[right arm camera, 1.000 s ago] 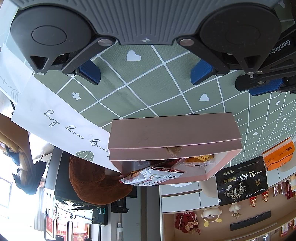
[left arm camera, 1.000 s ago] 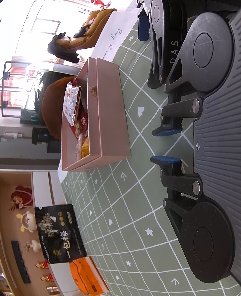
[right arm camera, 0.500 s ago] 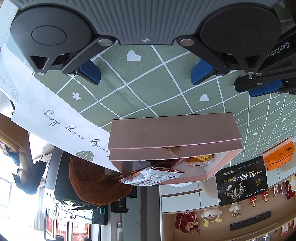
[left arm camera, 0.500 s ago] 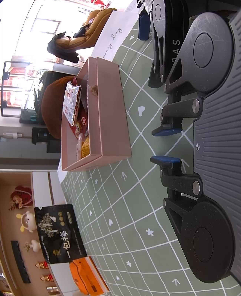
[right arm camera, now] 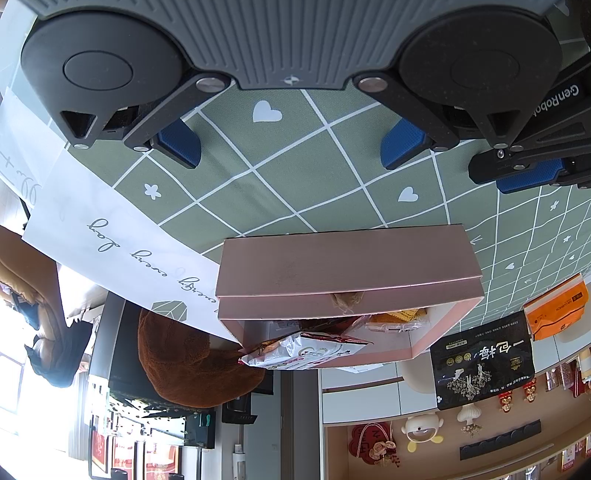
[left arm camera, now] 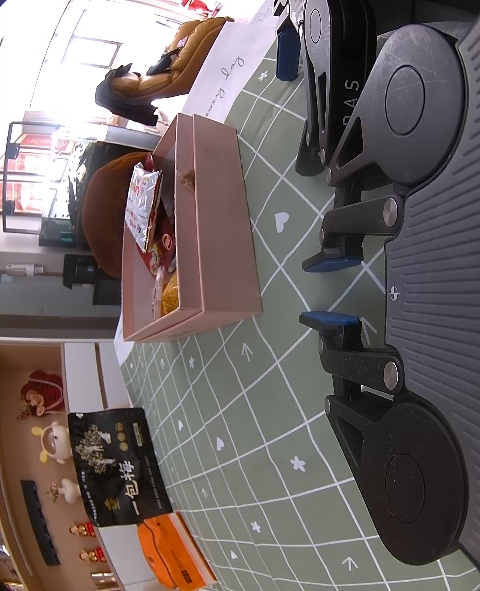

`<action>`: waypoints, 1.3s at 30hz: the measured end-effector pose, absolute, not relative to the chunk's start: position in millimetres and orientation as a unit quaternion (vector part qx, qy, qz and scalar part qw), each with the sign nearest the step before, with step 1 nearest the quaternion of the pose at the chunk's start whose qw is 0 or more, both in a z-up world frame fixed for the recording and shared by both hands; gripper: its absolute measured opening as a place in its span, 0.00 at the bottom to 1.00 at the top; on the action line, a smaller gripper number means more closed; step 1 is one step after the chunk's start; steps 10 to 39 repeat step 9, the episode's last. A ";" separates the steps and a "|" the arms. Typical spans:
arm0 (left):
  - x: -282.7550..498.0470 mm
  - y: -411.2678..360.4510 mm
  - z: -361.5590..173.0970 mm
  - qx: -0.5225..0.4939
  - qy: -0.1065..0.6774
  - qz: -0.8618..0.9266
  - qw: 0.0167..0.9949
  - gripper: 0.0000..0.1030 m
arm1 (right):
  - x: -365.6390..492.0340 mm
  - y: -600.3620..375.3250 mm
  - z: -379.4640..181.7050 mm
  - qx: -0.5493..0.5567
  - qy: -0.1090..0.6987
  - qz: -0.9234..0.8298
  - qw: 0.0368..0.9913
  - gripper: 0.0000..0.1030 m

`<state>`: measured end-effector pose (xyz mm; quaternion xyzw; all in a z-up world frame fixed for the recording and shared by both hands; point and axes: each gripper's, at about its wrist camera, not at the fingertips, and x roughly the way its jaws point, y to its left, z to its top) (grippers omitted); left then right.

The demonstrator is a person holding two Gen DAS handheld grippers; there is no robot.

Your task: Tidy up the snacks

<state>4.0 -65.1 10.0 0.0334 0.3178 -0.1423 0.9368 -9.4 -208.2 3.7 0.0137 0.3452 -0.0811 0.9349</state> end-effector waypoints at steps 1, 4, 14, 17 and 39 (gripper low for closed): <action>4.0 -65.1 10.0 0.034 0.318 -0.142 0.937 0.27 | -9.4 -208.2 3.7 0.014 0.345 -0.081 0.935 1.00; 3.9 -65.2 10.1 0.034 0.318 -0.142 0.937 0.27 | -9.1 -208.0 3.5 0.014 0.345 -0.081 0.935 1.00; 4.0 -65.2 9.9 0.034 0.318 -0.142 0.937 0.27 | -9.5 -208.2 3.7 0.014 0.345 -0.081 0.935 1.00; 4.0 -65.2 9.9 0.034 0.318 -0.142 0.937 0.27 | -9.5 -208.2 3.7 0.014 0.345 -0.081 0.935 1.00; 4.0 -65.2 9.9 0.034 0.318 -0.142 0.937 0.27 | -9.5 -208.2 3.7 0.014 0.345 -0.081 0.935 1.00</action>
